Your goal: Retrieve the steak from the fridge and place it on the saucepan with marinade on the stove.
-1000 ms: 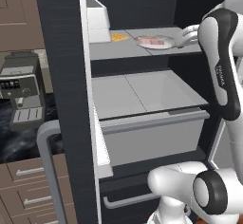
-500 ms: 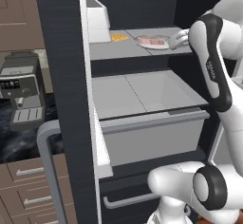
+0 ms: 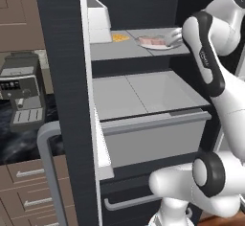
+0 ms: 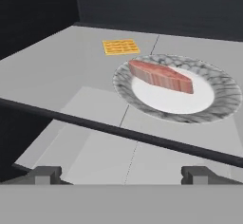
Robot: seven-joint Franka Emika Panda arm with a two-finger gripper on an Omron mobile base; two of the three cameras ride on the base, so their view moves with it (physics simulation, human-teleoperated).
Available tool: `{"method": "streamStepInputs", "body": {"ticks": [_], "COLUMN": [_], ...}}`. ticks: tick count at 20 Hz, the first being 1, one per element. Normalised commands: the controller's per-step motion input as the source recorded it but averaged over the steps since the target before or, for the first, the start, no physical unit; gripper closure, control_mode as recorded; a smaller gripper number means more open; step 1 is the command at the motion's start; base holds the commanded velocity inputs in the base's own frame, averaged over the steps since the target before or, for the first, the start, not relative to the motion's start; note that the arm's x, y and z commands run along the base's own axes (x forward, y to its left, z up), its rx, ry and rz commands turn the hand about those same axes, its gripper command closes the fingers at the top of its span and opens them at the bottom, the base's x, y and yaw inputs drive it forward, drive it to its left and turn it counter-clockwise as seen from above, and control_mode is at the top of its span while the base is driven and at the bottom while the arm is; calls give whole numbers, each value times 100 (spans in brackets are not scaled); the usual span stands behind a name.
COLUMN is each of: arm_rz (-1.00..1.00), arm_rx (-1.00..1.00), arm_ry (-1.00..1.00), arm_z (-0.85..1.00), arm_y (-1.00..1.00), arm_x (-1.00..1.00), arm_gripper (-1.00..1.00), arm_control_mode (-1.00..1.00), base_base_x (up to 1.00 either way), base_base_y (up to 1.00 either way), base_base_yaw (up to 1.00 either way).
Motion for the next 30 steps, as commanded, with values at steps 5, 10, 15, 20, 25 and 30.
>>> {"method": "streamStepInputs", "body": {"ticks": [5,10,15,20,25,30], "arm_rz": [3,5,3,3,2,0], "arm_rx": [0,0,0,0,0,0], "arm_ry": [0,0,0,0,0,0], "arm_z": [-2,-13,-13,-6,0,0], "arm_y": [0,0,0,0,-2,-10], "arm_x": [36,23,31,28,32,33], "arm_gripper": [-100,-100,-100,-100,-100,-100], "arm_control_mode": [-100,-100,-100,-100,-100,-100], "base_base_x": [0,0,0,0,0,0], "base_base_y": [0,0,0,0,0,0], "base_base_yaw": [0,0,0,0,0,0]}}
